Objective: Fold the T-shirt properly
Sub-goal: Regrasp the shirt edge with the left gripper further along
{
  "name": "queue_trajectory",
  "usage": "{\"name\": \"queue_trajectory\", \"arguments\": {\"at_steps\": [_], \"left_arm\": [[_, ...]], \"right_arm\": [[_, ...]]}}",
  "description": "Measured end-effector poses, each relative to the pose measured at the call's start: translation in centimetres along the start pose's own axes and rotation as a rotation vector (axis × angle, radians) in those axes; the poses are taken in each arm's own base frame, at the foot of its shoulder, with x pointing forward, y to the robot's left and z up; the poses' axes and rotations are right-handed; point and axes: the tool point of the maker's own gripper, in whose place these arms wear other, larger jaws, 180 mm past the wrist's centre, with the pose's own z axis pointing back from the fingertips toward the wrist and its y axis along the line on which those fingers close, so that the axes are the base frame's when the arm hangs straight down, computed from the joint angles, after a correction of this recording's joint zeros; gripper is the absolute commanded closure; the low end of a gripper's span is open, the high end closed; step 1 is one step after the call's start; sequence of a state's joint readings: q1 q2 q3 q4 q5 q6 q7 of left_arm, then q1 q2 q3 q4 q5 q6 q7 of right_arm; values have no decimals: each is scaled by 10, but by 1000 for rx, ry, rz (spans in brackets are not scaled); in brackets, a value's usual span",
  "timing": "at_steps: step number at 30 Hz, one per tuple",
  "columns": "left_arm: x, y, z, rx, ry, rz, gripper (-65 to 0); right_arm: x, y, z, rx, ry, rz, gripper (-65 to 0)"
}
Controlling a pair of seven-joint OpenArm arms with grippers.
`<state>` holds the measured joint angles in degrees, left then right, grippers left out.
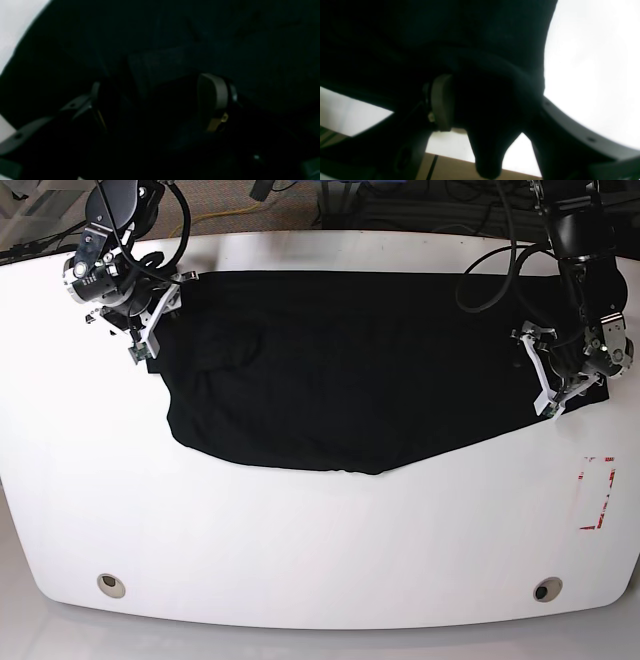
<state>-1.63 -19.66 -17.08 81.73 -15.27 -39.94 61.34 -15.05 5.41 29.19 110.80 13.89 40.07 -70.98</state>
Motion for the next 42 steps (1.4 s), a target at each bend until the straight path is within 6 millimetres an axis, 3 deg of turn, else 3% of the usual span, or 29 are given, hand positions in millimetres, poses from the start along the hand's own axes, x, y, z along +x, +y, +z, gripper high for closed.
{"name": "queue_trajectory", "arguments": {"at_steps": [6,12,18,23,29,38,42], "left_arm": [[4,2,-4,-18,-16,25,-221],[6,3,-5,-18,-18,25,-49],[10,4,7,28,-13,-30,-132],[15,2,14,41,-38,-53,-244],[9,5,14,45,-19,-54,-174],[7,5,14,46,-14,-54,-228],[8,6,15,47,-16,-55,-219]], "right_arm": [[0,0,0,-1,1,0,-306],[0,2,-1,3,-1,-4,-306],[1,8,-3,19,-7,-16,-306],[0,8,-3,17,-4,-16,-306],[1,8,-2,17,-5,-16,-306],[0,8,-2,17,-5,-16,-306],[1,8,-2,17,-5,-16,-306]]}}
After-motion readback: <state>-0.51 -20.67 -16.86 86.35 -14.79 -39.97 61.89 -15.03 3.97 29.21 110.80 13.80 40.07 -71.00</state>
